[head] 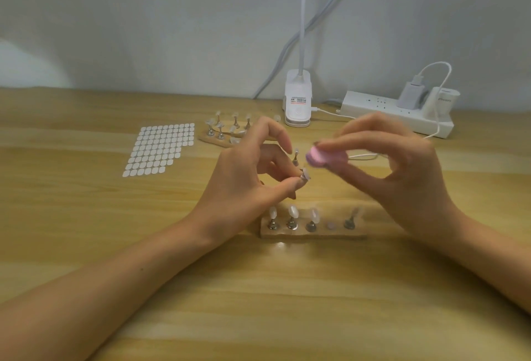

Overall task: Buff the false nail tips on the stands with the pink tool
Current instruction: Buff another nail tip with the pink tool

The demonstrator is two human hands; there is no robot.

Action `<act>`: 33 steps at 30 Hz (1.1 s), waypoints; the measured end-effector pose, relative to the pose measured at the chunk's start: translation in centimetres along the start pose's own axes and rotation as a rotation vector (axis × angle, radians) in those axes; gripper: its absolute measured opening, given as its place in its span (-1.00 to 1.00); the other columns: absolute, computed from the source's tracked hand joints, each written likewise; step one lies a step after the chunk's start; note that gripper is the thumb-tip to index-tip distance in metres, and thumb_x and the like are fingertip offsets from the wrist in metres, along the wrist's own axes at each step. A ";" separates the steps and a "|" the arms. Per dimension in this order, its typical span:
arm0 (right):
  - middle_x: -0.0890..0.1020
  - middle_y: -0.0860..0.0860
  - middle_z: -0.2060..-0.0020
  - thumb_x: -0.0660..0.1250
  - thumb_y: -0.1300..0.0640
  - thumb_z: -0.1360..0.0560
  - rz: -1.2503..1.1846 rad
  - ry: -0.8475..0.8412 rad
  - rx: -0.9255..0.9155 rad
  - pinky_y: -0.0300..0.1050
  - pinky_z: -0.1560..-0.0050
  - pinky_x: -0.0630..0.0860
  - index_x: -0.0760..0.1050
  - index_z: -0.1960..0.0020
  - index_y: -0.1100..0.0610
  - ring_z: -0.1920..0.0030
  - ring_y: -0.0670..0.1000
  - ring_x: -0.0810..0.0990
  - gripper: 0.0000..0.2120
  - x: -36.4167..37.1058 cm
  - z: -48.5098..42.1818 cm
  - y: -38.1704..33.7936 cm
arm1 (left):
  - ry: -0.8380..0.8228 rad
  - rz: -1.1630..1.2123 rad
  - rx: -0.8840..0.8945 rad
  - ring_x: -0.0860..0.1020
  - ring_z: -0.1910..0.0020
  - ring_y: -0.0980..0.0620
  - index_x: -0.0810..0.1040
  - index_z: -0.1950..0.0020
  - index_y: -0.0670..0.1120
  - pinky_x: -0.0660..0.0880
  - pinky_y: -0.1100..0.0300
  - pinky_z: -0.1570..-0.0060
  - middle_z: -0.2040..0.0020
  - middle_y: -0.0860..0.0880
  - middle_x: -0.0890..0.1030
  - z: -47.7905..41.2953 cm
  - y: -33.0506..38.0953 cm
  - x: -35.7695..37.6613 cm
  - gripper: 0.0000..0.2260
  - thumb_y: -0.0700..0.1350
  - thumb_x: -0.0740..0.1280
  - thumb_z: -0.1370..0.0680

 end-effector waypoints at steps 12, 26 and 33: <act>0.64 0.02 0.11 0.46 0.07 -0.47 0.008 -0.024 0.085 0.12 0.05 0.54 0.67 -0.07 0.06 0.06 0.06 0.60 -0.81 0.3 0.1 1.1 | 0.010 0.000 -0.002 0.71 0.26 0.08 0.39 0.01 -0.02 0.48 0.19 0.42 0.25 0.01 0.70 -0.1 -0.1 -0.1 -0.66 -0.25 0.53 -0.46; 0.66 -0.07 0.05 0.45 0.06 -0.47 -0.091 -0.046 0.114 0.01 -0.02 0.57 0.66 -0.09 0.03 0.00 0.01 0.63 -0.79 1.0 0.1 0.7 | -0.020 0.021 0.015 0.72 0.23 0.04 0.40 -0.04 -0.06 0.53 -0.17 0.39 0.21 -0.01 0.71 0.0 0.0 0.1 -0.66 -0.26 0.52 -0.48; 0.65 -0.12 0.03 0.45 0.03 -0.47 -0.081 -0.073 0.054 0.06 -0.05 0.53 0.63 -0.09 -0.03 -0.05 0.01 0.60 -0.80 1.2 0.1 0.0 | 0.000 0.042 -0.005 0.72 0.25 0.03 0.39 -0.05 -0.07 0.51 0.03 0.43 0.23 -0.04 0.70 -0.1 -0.4 0.0 -0.67 -0.21 0.53 -0.48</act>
Point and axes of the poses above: each hand's wrist, its own z-axis away from the middle knuckle, its own x-axis out of the palm, y = z × x, the point moved 8 cm from there along -z, towards the middle knuckle
